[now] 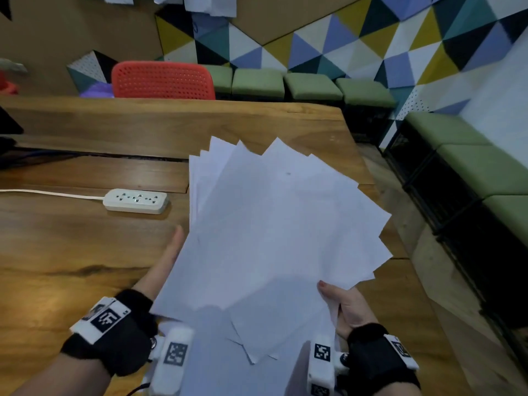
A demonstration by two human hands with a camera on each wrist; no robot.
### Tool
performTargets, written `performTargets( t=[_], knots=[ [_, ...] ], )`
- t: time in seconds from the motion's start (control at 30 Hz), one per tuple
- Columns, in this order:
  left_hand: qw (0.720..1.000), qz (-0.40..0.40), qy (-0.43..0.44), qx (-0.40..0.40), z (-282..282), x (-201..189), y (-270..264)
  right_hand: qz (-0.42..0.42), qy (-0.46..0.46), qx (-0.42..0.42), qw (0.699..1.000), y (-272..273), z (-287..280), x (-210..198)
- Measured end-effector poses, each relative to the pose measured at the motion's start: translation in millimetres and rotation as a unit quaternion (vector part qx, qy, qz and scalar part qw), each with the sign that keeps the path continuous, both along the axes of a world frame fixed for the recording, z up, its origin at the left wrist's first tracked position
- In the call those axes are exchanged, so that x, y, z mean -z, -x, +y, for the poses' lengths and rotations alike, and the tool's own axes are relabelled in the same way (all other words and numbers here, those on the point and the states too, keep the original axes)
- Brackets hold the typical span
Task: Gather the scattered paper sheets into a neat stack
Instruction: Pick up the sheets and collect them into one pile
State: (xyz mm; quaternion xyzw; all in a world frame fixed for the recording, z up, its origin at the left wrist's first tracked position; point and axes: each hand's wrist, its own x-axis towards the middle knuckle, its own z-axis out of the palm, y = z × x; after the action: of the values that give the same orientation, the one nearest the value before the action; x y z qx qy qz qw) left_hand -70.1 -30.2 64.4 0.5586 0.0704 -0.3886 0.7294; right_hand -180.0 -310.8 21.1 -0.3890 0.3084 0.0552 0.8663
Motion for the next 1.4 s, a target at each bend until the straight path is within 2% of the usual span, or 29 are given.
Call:
performTargets(
  t=[0.07, 0.13, 0.3, 0.4, 0.47, 0.53, 0.63, 0.73, 0.87, 0.97, 1.07, 1.2, 1.27, 1.33, 1.37, 1.4],
  knots=[
    [0.999, 0.019, 0.030, 0.032, 2.0, -10.8, -7.4, 0.002, 0.054, 0.031, 0.998, -2.3, -8.9, 2.0],
    [0.998, -0.008, 0.051, 0.047, 3.2, -14.9, -10.4, -0.002, 0.075, 0.080, 0.994, -4.6, -16.0, 0.8],
    [0.993, -0.065, -0.041, 0.093, 0.2, -5.6, -5.0, -0.023, 0.072, 0.038, 0.996, -5.0, -14.7, -2.1],
    [0.992, -0.076, -0.064, 0.080, 0.7, 6.9, -1.5, -0.020, 0.089, -0.026, 0.996, -4.7, -7.7, -13.1],
    [0.994, -0.060, -0.055, 0.075, 2.4, 12.8, 0.6, -0.029, 0.101, -0.030, 0.994, -3.1, -10.0, -14.1],
    [0.997, -0.030, -0.013, 0.072, 3.5, 14.5, 3.0, -0.026, 0.120, -0.028, 0.992, -2.0, -16.9, -10.8],
    [0.998, 0.007, 0.065, 0.002, 3.8, 16.0, 4.8, 0.004, 0.146, -0.054, 0.988, -1.1, -26.0, -8.2],
    [0.996, 0.011, 0.079, -0.027, 0.7, 16.3, 4.5, 0.041, 0.193, -0.074, 0.978, -1.3, -32.4, -6.4],
    [0.998, -0.043, 0.007, 0.040, -4.2, 16.1, 7.3, 0.042, 0.220, -0.092, 0.970, -6.9, -26.2, -11.1],
    [0.996, -0.065, -0.042, 0.048, -2.9, 26.1, 13.0, 0.015, 0.238, -0.075, 0.968, -14.5, -5.2, -8.7],
    [0.990, -0.093, -0.103, -0.004, 7.6, 45.9, 13.1, -0.022, 0.268, -0.078, 0.960, -22.6, 13.0, -5.3],
    [0.983, -0.058, -0.129, -0.117, 21.4, 44.1, 7.1, -0.010, 0.282, -0.136, 0.950, -33.6, 17.8, -12.1],
    [0.973, -0.044, -0.158, -0.163, 33.6, 27.7, 4.9, 0.046, 0.361, -0.151, 0.919, -38.8, 10.0, -3.5],
    [0.967, -0.026, -0.157, -0.197, 59.2, 29.9, -6.7, 0.138, 0.501, -0.176, 0.836, -42.0, 0.1, 9.5],
    [0.969, -0.001, -0.140, -0.205, 76.1, 38.8, -11.5, 0.185, 0.551, -0.187, 0.792, -42.3, -3.3, 15.1],
    [0.968, 0.030, -0.138, -0.209, 88.2, 45.7, -15.2, 0.226, 0.576, -0.185, 0.763, -43.8, -4.4, 18.7]
  ],
)
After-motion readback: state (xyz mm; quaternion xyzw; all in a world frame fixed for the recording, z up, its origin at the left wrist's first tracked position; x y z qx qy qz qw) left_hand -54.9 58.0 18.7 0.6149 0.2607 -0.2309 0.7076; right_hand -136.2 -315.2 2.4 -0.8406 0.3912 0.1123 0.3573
